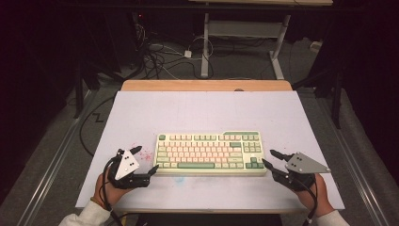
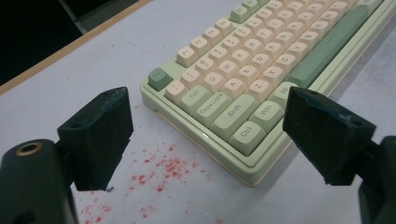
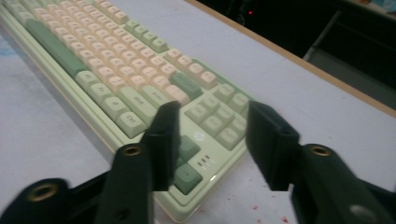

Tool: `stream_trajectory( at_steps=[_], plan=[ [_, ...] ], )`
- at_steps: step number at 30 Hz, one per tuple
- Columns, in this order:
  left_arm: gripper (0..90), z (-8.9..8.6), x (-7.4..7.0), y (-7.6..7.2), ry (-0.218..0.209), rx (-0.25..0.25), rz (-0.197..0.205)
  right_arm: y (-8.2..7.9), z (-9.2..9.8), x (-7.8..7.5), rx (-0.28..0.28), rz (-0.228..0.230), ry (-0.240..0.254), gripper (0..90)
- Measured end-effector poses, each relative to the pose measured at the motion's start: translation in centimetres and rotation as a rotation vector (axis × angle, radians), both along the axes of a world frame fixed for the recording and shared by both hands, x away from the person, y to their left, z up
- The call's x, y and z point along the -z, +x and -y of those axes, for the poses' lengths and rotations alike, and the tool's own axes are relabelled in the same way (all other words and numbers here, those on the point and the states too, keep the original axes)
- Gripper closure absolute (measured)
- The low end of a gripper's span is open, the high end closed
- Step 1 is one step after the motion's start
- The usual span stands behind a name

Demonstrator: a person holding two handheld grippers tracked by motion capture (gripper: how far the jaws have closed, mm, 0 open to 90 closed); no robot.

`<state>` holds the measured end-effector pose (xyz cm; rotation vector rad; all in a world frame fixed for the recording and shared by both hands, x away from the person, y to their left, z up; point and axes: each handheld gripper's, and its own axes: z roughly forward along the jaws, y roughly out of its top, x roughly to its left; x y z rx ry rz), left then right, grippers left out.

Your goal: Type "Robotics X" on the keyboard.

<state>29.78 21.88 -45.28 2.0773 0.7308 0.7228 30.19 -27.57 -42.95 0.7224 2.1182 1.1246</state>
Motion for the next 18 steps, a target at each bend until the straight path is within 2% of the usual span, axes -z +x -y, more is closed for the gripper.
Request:
stream_trajectory(
  at_steps=[3,7,16,18],
  plan=[
    [15.1,0.2,0.0,0.0,0.003,0.003,-0.001,0.5,-0.5,0.0,-0.011,-0.034,-0.011,76.9],
    [15.8,0.3,0.0,0.1,0.008,0.004,-0.007,1.0,-1.1,0.1,-0.023,-0.064,-0.018,89.3],
    [15.8,1.0,-0.5,1.2,-0.021,0.016,-0.021,1.8,-2.4,0.0,-0.045,-0.080,-0.036,90.0],
    [15.8,1.4,-0.6,1.4,-0.008,0.011,-0.028,2.0,-3.0,0.0,-0.054,-0.086,-0.042,90.0]
  ],
)
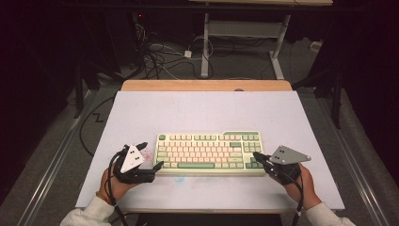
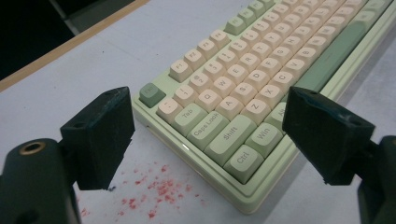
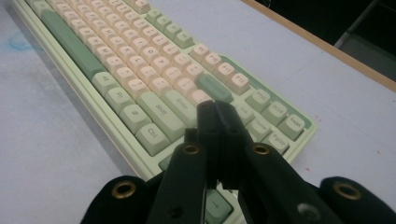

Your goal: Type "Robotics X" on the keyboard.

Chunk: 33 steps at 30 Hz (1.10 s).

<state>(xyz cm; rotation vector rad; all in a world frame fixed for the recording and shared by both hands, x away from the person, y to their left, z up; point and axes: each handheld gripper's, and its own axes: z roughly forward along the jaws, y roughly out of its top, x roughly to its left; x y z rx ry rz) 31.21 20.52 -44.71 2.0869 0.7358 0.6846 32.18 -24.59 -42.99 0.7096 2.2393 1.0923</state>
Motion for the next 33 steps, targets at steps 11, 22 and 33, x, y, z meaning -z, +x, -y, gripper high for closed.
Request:
stream_trajectory(
  at_steps=[11,22,33],
  plan=[
    [15.8,1.6,-1.0,1.5,-0.023,0.012,-0.025,1.0,-2.1,0.5,-0.037,-0.038,-0.034,90.0],
    [15.8,3.1,-1.4,2.4,-0.023,0.042,-0.023,1.9,-4.4,1.8,-0.066,-0.079,-0.092,90.0],
    [16.2,3.9,-1.6,2.9,-0.021,0.057,-0.024,2.6,-5.3,2.4,-0.052,-0.098,-0.122,90.0]
  ],
)
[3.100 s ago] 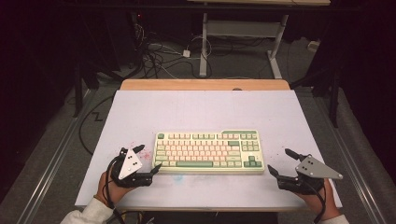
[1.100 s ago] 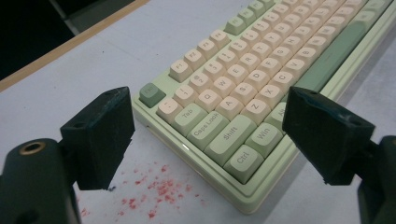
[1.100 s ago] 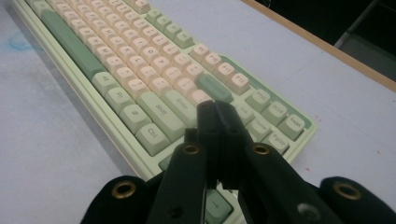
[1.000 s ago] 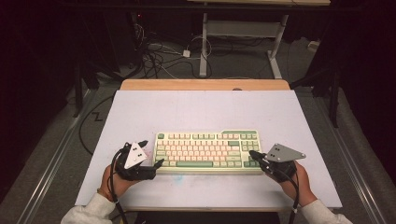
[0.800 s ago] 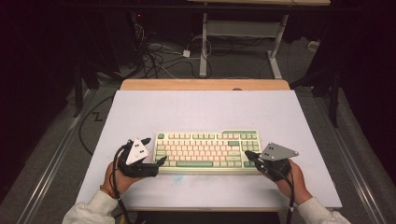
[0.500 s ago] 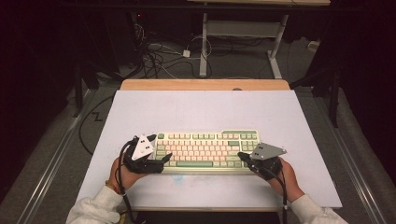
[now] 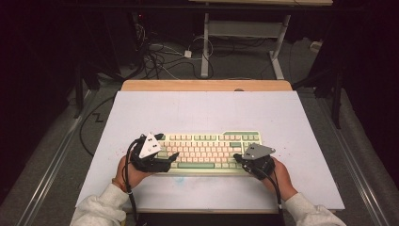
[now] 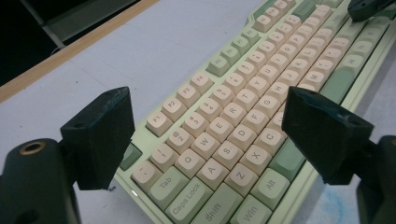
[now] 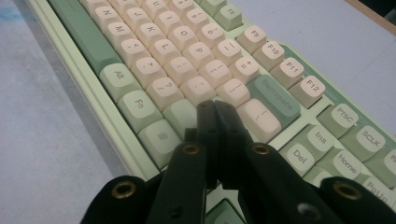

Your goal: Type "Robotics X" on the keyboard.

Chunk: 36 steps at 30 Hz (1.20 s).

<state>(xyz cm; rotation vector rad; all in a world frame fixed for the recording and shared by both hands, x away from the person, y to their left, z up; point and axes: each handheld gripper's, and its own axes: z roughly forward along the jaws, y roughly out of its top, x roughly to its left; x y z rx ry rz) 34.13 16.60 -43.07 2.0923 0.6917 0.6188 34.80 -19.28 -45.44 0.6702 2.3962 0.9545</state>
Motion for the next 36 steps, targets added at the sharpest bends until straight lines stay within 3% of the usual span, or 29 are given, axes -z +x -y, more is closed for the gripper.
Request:
stream_trajectory(
  at_steps=[3,6,9,11,13,17,22,26,36],
  plan=[
    [16.8,0.1,-0.1,0.2,-0.005,0.002,-0.003,-0.1,-0.2,0.2,0.002,-0.004,-0.020,90.0],
    [23.2,0.1,-0.3,0.3,-0.026,0.009,-0.003,-0.1,-0.2,0.3,0.001,-0.004,-0.013,90.0],
    [43.2,0.1,-0.4,0.4,-0.036,0.033,-0.013,-0.1,-0.1,0.3,0.002,-0.005,-0.009,90.0],
    [58.5,0.3,-0.5,0.6,-0.008,0.068,-0.029,-0.1,-0.1,0.3,0.001,-0.003,-0.011,90.0],
    [71.7,0.4,-0.5,0.6,0.006,0.071,-0.032,-0.1,-0.1,0.3,0.002,-0.003,-0.009,90.0],
    [87.3,0.8,-0.5,0.9,0.021,0.087,-0.063,-0.2,-0.1,0.4,0.003,0.000,-0.007,90.0],
    [87.4,1.5,-0.4,1.4,0.037,0.095,-0.090,-0.2,-0.1,0.4,0.005,0.000,-0.008,90.0],
    [87.4,2.9,0.0,2.2,0.085,0.088,-0.108,-0.2,-0.1,0.4,0.006,0.001,-0.010,90.0],
    [87.4,4.7,0.8,3.9,0.135,0.098,-0.169,-0.3,-0.1,0.5,0.007,0.006,-0.009,90.0]
  ],
)
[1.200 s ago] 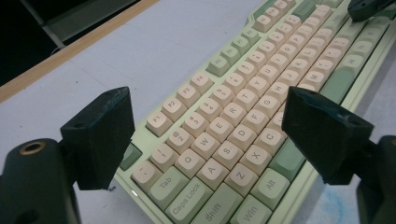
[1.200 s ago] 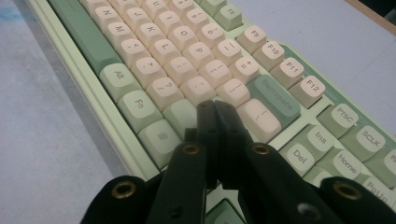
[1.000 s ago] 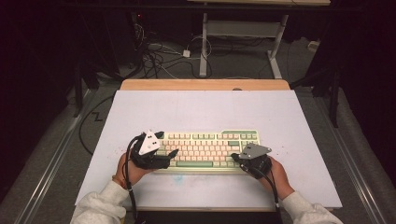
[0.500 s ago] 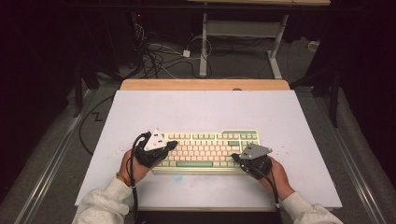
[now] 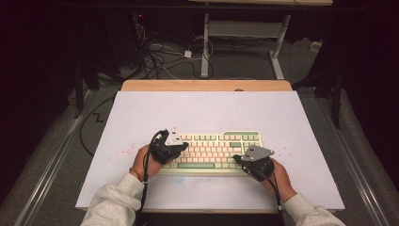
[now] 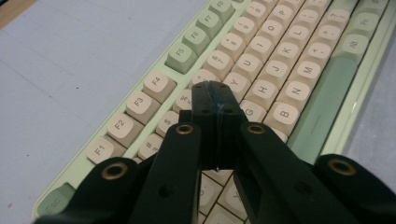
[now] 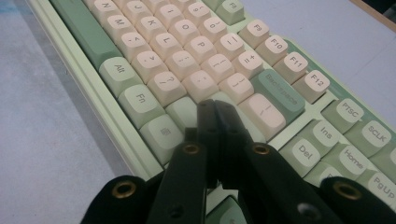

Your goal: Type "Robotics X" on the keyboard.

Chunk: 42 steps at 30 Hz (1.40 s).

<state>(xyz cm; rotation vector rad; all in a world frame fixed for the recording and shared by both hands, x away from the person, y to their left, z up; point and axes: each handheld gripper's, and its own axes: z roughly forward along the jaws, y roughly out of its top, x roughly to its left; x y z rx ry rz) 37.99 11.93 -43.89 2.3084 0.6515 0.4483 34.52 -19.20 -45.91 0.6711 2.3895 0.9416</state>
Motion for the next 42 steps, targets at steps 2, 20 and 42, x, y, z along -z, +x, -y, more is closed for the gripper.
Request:
stream_trajectory(
  at_steps=[2,20,42],
  plan=[
    [87.4,0.1,0.1,0.2,0.009,-0.005,-0.003,0.0,0.0,0.0,0.000,0.001,0.000,90.0],
    [87.3,0.6,1.0,1.0,0.042,0.003,-0.044,0.0,0.0,0.0,-0.003,0.002,-0.002,90.0],
    [87.3,0.8,0.9,0.8,0.064,-0.001,-0.025,-0.1,0.0,0.0,-0.003,0.008,-0.008,90.0]
  ],
)
